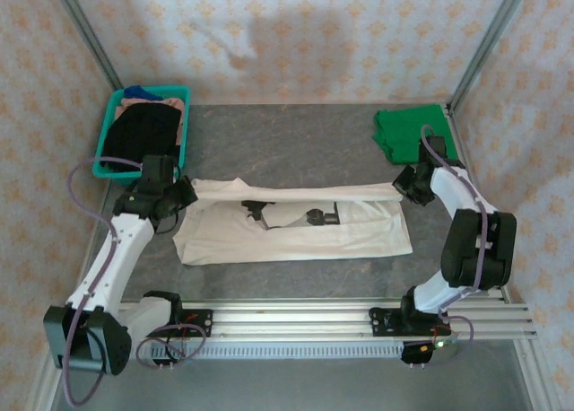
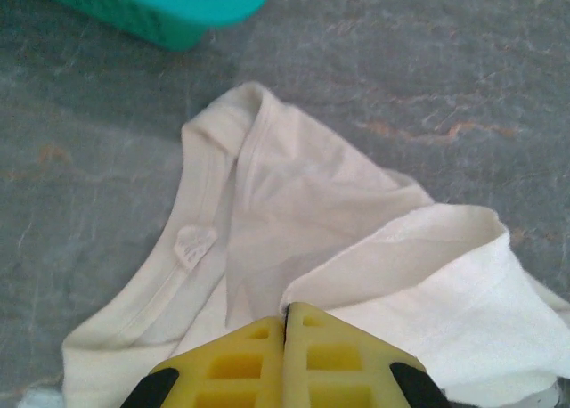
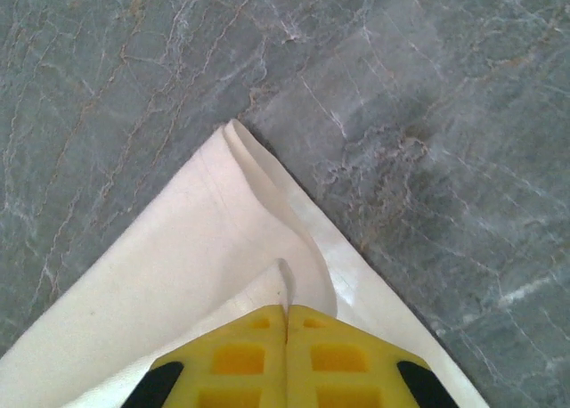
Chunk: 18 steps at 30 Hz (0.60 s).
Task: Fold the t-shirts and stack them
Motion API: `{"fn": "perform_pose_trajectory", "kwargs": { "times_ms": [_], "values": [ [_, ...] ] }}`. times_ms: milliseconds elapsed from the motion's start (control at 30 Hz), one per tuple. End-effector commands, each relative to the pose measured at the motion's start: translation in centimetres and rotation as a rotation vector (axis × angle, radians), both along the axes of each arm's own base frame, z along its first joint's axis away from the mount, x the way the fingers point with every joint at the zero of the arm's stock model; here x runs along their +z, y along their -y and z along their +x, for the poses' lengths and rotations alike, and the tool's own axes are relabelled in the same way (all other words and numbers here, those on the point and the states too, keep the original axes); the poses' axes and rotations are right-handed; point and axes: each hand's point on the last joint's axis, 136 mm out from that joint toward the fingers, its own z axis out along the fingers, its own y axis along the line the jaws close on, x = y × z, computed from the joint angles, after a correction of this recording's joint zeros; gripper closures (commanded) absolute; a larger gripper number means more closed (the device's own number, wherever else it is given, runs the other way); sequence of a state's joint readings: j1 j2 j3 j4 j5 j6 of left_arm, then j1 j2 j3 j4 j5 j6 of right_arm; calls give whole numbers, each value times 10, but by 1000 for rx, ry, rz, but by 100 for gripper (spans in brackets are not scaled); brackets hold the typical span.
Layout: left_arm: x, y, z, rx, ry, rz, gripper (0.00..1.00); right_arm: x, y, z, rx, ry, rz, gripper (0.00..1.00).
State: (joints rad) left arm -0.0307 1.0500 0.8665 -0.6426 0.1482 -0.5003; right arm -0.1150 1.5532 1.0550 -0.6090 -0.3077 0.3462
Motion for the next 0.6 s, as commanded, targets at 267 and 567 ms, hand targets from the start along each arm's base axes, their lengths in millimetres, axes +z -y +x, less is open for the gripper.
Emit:
{"fn": "perform_pose_trajectory", "kwargs": {
  "times_ms": [267, 567],
  "values": [
    [-69, 5, -46, 56, -132, -42, 100, -14, 11, -23, 2, -52, -71, 100],
    [-93, 10, -69, 47, -171, -51, 100, -38, 14, -40, -9, -142, -88, 93]
  ]
}}
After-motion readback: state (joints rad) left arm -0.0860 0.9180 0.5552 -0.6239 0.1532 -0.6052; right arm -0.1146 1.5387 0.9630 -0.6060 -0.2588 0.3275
